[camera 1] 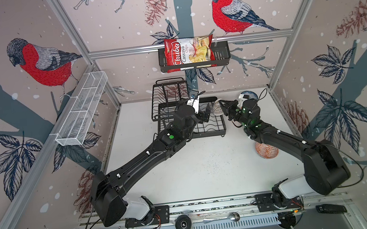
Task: Load bowls into a dish rack
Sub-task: Place the bowl in the dish rack.
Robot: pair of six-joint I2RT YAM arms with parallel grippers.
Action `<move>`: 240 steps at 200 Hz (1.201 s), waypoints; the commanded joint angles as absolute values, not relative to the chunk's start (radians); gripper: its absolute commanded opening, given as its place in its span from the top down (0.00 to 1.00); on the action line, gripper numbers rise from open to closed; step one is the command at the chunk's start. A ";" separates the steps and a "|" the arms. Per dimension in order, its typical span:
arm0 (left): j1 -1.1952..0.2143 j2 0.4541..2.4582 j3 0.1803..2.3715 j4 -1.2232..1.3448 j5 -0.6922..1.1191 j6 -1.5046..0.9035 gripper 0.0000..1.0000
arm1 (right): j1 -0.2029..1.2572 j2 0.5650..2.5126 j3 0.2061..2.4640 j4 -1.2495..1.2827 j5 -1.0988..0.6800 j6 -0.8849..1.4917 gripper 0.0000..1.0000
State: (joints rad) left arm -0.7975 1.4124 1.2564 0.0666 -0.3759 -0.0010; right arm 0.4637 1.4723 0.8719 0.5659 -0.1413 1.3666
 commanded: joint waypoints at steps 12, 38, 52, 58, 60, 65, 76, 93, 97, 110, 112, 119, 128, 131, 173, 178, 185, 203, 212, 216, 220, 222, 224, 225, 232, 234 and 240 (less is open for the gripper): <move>-0.695 1.415 1.301 -0.093 -0.189 0.001 0.02 | 0.494 1.538 0.875 0.730 -0.130 1.335 1.00; -0.665 1.377 1.265 -0.077 -0.154 0.043 0.02 | 0.523 1.600 0.891 0.782 -0.118 1.315 1.00; -0.633 1.361 1.248 -0.070 -0.125 0.061 0.02 | 0.539 1.638 0.914 0.794 -0.119 1.296 1.00; -0.615 1.349 1.233 -0.057 -0.102 0.051 0.02 | 0.546 1.654 0.928 0.795 -0.123 1.287 1.00; -0.607 1.346 1.228 -0.053 -0.093 0.045 0.02 | 0.548 1.660 0.932 0.796 -0.124 1.283 1.00; -0.587 1.336 1.213 -0.039 -0.069 0.030 0.02 | 0.555 1.675 0.944 0.796 -0.127 1.277 1.00; -0.550 1.324 1.187 -0.017 -0.029 0.001 0.02 | 0.566 1.706 0.969 0.802 -0.129 1.272 1.00; -0.530 1.323 1.196 -0.038 -0.035 0.007 0.02 | 0.580 1.752 0.996 0.833 -0.130 1.270 1.00; -0.529 1.320 1.194 -0.037 -0.040 0.013 0.02 | 0.584 1.761 1.002 0.835 -0.129 1.271 1.00; -0.528 1.312 1.185 -0.029 -0.044 0.015 0.02 | 0.590 1.791 1.024 0.836 -0.124 1.278 1.00; -0.528 1.310 1.183 -0.029 -0.043 0.015 0.02 | 0.591 1.796 1.029 0.836 -0.124 1.279 1.00; -0.528 1.310 1.184 -0.026 -0.037 0.014 0.02 | 0.595 1.812 1.042 0.836 -0.126 1.282 1.00; -0.528 1.310 1.184 -0.026 -0.031 0.011 0.02 | 0.600 1.833 1.058 0.835 -0.126 1.285 1.00; -0.529 1.310 1.184 -0.026 -0.029 0.009 0.02 | 0.601 1.840 1.063 0.835 -0.126 1.287 1.00; -0.529 1.315 1.184 -0.028 -0.037 0.002 0.02 | 0.618 1.949 1.129 0.853 -0.141 1.320 1.00; -0.528 1.316 1.184 -0.028 -0.038 0.000 0.02 | 0.620 1.961 1.137 0.857 -0.144 1.326 1.00; -0.528 1.319 1.185 -0.029 -0.038 -0.001 0.02 | 0.622 1.980 1.147 0.865 -0.147 1.336 1.00; -0.528 1.327 1.189 -0.034 -0.032 -0.007 0.02 | 0.629 2.024 1.172 0.896 -0.153 1.356 1.00; -0.528 1.330 1.191 -0.034 -0.029 -0.009 0.02 | 0.632 2.041 1.185 0.903 -0.155 1.363 1.00; -0.528 1.332 1.190 -0.035 -0.029 -0.009 0.02 | 0.633 2.048 1.190 0.908 -0.155 1.365 1.00; -0.529 1.332 1.190 -0.035 -0.028 -0.010 0.02 | 0.634 2.054 1.196 0.912 -0.153 1.369 1.00; -0.528 1.332 1.190 -0.034 -0.028 -0.011 0.02 | 0.634 2.058 1.198 0.912 -0.155 1.370 1.00; -0.528 1.331 1.190 -0.034 -0.028 -0.011 0.02 | 0.635 2.060 1.201 0.913 -0.155 1.371 1.00; -0.528 1.331 1.190 -0.034 -0.028 -0.011 0.02 | 0.635 2.061 1.203 0.913 -0.155 1.372 1.00; -0.528 1.331 1.191 -0.034 -0.028 -0.011 0.02 | 0.635 2.073 1.214 0.912 -0.156 1.377 1.00; -0.528 1.331 1.191 -0.034 -0.028 -0.011 0.02 | 0.635 2.078 1.218 0.910 -0.158 1.377 1.00; -0.528 1.332 1.190 -0.034 -0.030 -0.011 0.02 | 0.637 2.087 1.230 0.908 -0.159 1.380 1.00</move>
State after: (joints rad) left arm -0.5301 1.3308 1.1854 -0.0570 -0.0326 -0.0002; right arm 0.6331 2.0605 1.1904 0.8017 -0.1452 1.3609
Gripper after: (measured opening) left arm 0.981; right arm 0.103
